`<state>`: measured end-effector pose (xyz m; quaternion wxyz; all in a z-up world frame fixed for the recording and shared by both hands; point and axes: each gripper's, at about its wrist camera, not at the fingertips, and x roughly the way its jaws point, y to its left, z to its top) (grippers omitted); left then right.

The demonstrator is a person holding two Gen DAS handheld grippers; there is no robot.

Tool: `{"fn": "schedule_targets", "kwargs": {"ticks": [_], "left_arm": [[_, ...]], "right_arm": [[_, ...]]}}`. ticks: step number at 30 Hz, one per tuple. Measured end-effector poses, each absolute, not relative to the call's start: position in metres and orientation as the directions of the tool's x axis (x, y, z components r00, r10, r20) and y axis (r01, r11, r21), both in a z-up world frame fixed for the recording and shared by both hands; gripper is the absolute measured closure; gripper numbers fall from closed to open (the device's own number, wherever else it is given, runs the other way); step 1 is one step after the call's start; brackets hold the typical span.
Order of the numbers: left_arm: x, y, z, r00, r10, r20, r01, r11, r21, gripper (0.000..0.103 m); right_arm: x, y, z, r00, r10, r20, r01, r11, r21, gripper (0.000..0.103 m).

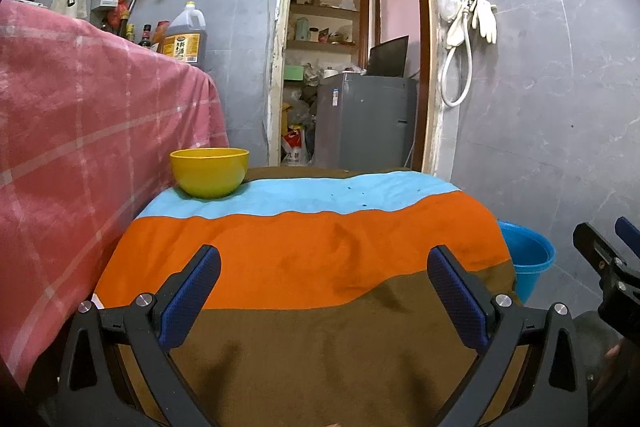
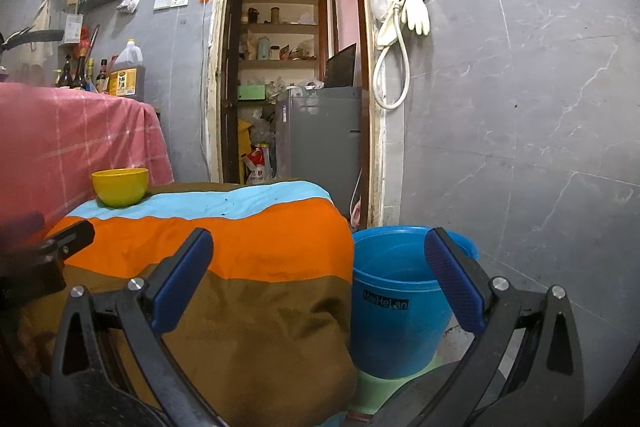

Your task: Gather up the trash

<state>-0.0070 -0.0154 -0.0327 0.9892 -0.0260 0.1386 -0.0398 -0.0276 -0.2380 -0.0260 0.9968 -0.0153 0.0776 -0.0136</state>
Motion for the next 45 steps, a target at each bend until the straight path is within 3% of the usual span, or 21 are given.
{"fn": "schedule_targets", "kwargs": {"ticks": [45], "left_arm": [[-0.0066, -0.0146, -0.0345, 0.957, -0.085, -0.276, 0.068, 0.995, -0.07, 0.002]], "right_arm": [[-0.0277, -0.2332, -0.0275, 0.988, -0.037, -0.151, 0.034, 0.999, -0.026, 0.0]]}}
